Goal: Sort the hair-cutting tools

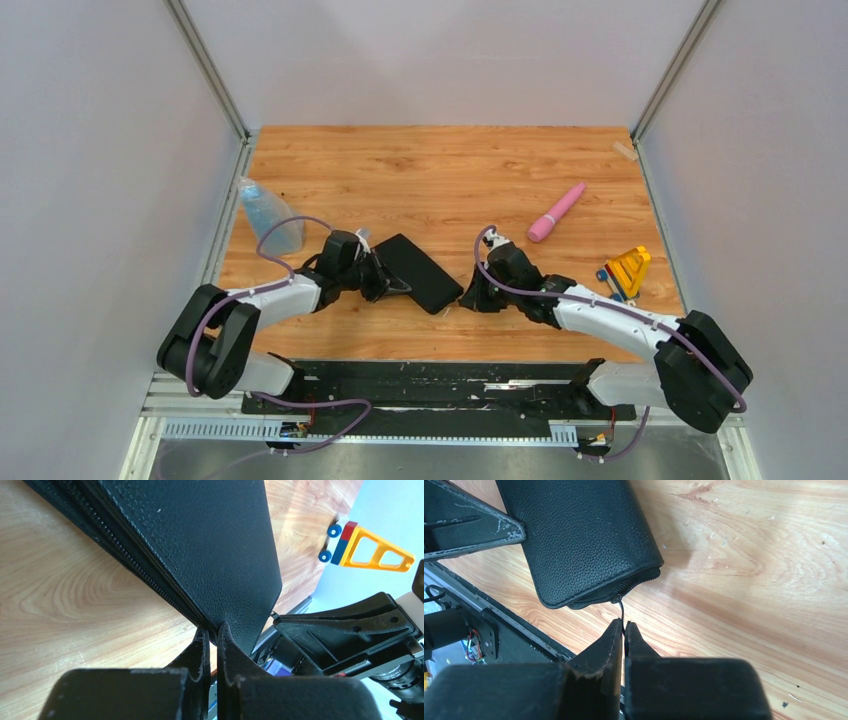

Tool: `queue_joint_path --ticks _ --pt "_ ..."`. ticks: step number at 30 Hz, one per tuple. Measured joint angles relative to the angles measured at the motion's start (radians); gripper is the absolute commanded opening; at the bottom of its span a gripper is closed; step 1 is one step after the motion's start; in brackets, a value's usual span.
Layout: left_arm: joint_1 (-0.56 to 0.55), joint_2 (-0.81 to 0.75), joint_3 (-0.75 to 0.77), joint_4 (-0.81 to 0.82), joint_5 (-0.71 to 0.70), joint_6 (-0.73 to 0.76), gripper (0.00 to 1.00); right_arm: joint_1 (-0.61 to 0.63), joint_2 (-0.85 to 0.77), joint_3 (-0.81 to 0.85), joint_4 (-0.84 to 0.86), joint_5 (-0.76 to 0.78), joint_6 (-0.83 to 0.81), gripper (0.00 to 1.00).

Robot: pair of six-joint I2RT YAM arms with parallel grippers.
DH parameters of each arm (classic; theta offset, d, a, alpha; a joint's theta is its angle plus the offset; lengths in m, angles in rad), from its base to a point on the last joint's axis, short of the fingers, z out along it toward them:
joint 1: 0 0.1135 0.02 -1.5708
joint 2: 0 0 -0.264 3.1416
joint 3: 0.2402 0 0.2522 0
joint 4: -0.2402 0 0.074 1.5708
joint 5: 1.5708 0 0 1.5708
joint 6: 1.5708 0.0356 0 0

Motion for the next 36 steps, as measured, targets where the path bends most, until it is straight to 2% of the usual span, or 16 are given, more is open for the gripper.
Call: queue_joint_path --ticks 3,5,6,7,9,12,16,22,24,25,26,28,29,30,32,36 --pt "0.007 0.027 0.013 0.004 0.027 0.024 0.04 -0.013 0.003 0.0 -0.001 -0.032 -0.01 0.0" --pt "0.012 0.033 0.013 0.002 0.038 0.039 0.3 -0.015 0.011 0.001 0.002 -0.062 -0.013 0.0" --pt "0.013 0.033 0.013 0.0 0.04 0.047 0.54 -0.014 0.019 0.001 0.004 -0.074 -0.014 0.0" --pt "0.014 0.033 0.013 -0.002 0.037 0.06 0.72 -0.013 0.029 0.003 0.006 -0.083 -0.014 0.0" --pt "0.027 0.033 0.013 -0.019 0.01 0.093 0.88 -0.003 0.053 0.006 -0.006 -0.074 -0.016 0.0" --pt "0.051 0.022 0.012 -0.043 -0.021 0.101 0.92 0.036 0.106 0.014 -0.027 -0.063 -0.008 0.0" --pt "0.044 -0.036 -0.005 -0.052 -0.049 0.095 0.89 0.107 0.175 0.074 -0.024 -0.068 0.005 0.0" --pt "-0.006 -0.103 -0.085 -0.051 -0.069 0.051 0.76 0.191 0.303 0.217 -0.003 -0.077 0.016 0.0" --pt "-0.024 -0.116 -0.105 -0.049 -0.07 0.032 0.68 0.206 0.337 0.253 0.005 -0.078 0.016 0.0" --pt "-0.03 -0.121 -0.11 -0.049 -0.071 0.028 0.59 0.211 0.352 0.267 0.008 -0.08 0.016 0.0" --pt "-0.038 -0.128 -0.116 -0.05 -0.077 0.025 0.54 0.216 0.365 0.279 0.01 -0.081 0.016 0.0" --pt "-0.045 -0.136 -0.127 -0.052 -0.091 0.016 0.27 0.22 0.38 0.289 0.009 -0.08 0.015 0.0" --pt "-0.047 -0.136 -0.13 -0.058 -0.099 0.016 0.2 0.22 0.381 0.289 0.008 -0.079 0.015 0.0" --pt "-0.048 -0.136 -0.132 -0.061 -0.101 0.012 0.08 0.22 0.382 0.289 0.002 -0.076 0.015 0.0" --pt "-0.05 -0.141 -0.132 -0.062 -0.103 0.008 0.0 0.22 0.382 0.289 -0.005 -0.066 0.012 0.0" --pt "-0.051 -0.159 -0.131 -0.065 -0.105 0.009 0.0 0.217 0.348 0.253 -0.014 -0.023 0.006 0.0"
